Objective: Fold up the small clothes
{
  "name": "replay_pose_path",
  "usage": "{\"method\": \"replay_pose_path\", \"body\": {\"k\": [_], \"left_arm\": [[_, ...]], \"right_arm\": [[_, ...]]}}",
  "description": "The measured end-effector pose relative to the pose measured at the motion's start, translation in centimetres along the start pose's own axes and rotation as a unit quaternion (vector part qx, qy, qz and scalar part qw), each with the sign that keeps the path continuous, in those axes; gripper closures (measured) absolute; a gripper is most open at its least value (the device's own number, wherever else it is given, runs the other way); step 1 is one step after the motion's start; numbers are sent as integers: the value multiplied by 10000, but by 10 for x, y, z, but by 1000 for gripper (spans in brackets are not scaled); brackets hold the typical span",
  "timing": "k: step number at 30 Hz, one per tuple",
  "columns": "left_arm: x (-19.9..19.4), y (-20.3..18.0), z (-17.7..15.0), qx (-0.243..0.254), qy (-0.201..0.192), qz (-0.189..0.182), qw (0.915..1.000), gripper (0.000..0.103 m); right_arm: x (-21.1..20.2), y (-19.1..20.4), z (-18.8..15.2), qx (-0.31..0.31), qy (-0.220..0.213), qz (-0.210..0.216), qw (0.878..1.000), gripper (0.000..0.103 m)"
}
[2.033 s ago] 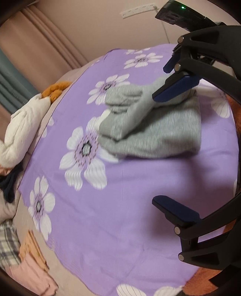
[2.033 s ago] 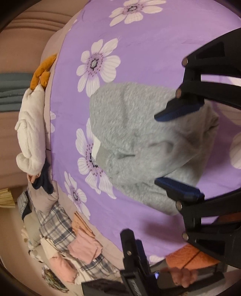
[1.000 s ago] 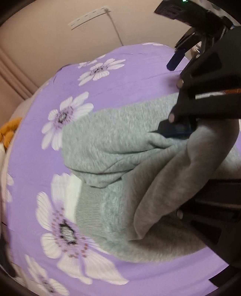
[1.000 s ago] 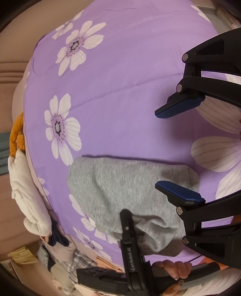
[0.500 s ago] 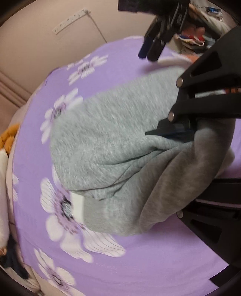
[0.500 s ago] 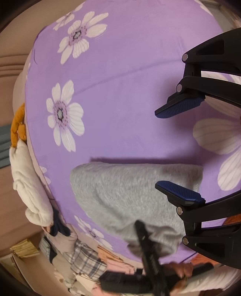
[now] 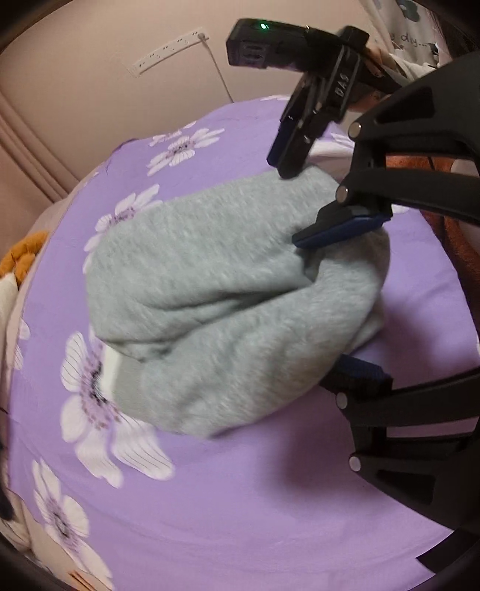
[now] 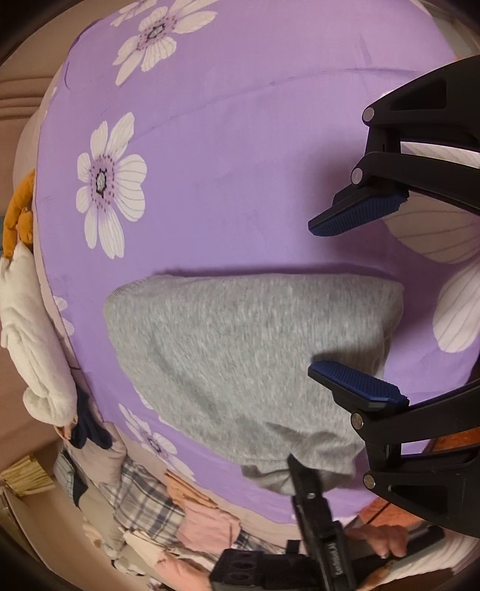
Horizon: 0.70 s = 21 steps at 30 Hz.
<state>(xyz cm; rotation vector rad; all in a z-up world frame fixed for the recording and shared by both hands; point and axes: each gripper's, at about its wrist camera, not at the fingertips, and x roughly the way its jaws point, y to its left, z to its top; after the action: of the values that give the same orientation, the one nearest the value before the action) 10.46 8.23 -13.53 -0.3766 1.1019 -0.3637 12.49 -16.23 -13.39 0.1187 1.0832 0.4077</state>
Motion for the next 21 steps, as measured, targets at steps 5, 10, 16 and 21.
{"method": "replay_pose_path", "body": {"k": [5, 10, 16, 21], "left_arm": [[10, 9, -14, -143, 77, 360, 9992, 39], [1, 9, -10, -151, -8, 342, 9993, 32], [-16, 11, 10, -114, -580, 558, 9967, 1], [2, 10, 15, -240, -397, 97, 9989, 0]], "right_arm": [[5, 2, -3, -6, 110, 41, 9999, 33], [8, 4, -3, 6, 185, 51, 9998, 33], [4, -3, 11, 98, -5, 157, 9998, 17], [20, -4, 19, 215, 119, 341, 9991, 17]]}}
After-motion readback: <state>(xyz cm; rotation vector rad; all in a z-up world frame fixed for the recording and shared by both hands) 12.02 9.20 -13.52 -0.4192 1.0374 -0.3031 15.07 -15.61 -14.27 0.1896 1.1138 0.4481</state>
